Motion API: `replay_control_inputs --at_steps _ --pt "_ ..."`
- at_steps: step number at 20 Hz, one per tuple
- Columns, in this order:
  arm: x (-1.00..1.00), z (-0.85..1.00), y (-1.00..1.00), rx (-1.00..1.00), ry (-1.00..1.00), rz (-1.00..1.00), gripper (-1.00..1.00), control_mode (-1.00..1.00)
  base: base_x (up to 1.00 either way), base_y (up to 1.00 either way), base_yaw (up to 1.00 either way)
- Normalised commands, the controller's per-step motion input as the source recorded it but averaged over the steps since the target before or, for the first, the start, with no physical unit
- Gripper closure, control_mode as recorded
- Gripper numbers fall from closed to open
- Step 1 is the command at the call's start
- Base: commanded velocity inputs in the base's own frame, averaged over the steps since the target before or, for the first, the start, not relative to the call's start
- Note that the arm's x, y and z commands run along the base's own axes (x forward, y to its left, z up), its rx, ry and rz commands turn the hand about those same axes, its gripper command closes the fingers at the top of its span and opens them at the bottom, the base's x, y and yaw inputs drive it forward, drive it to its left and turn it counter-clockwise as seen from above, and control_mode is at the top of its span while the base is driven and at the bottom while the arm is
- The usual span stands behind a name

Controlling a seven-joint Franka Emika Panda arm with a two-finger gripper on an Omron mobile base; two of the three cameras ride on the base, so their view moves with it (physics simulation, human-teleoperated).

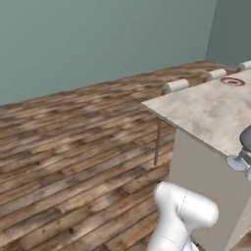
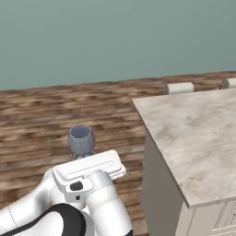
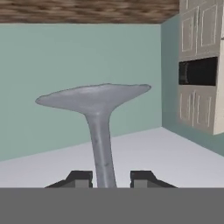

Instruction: Retrieve the wine glasses from the counter and place one next to each plate.

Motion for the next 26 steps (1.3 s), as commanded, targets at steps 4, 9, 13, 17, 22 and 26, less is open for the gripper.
replay_control_inputs --at_steps 4,9,13,17,22,26 --pt "0.0 0.0 0.0 0.0 0.0 0.0 1.0 1.0 0.88 1.0 -0.41" --pt "0.0 0.0 0.0 0.0 0.0 0.0 1.0 1.0 0.89 1.0 -0.4" --pt "0.0 0.0 0.0 0.0 0.0 0.0 1.0 1.0 0.97 1.0 -0.38" --pt "0.0 0.0 0.0 0.0 0.0 0.0 1.0 1.0 0.97 1.0 -0.38" --pt "0.0 0.0 0.0 0.0 0.0 0.0 1.0 1.0 0.98 1.0 -0.38" --pt "0.0 0.0 0.0 0.0 0.0 0.0 1.0 1.0 0.98 1.0 -0.38"
